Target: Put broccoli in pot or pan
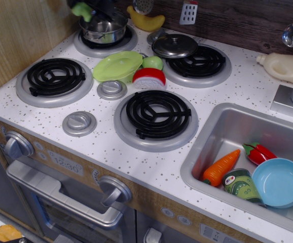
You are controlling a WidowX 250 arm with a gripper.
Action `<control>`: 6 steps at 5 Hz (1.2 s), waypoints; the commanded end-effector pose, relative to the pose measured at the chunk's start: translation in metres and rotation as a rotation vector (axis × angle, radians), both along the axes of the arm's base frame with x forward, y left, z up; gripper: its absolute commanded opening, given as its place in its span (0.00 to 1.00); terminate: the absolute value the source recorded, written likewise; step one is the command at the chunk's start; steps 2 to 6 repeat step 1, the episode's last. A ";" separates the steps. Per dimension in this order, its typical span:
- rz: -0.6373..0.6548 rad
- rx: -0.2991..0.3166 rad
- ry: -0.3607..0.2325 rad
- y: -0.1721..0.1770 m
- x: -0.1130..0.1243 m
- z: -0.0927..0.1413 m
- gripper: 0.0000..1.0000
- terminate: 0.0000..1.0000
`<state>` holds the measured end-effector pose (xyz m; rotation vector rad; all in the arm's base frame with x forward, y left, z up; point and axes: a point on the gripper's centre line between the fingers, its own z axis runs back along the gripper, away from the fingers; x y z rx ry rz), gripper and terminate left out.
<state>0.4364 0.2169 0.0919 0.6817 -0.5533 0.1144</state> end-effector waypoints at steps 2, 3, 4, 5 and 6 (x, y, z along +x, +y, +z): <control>-0.106 0.018 -0.092 0.028 0.028 0.018 0.00 1.00; -0.106 0.018 -0.092 0.028 0.028 0.018 0.00 1.00; -0.106 0.018 -0.092 0.028 0.028 0.018 0.00 1.00; -0.106 0.018 -0.092 0.028 0.028 0.018 0.00 1.00; -0.106 0.018 -0.092 0.028 0.028 0.018 0.00 1.00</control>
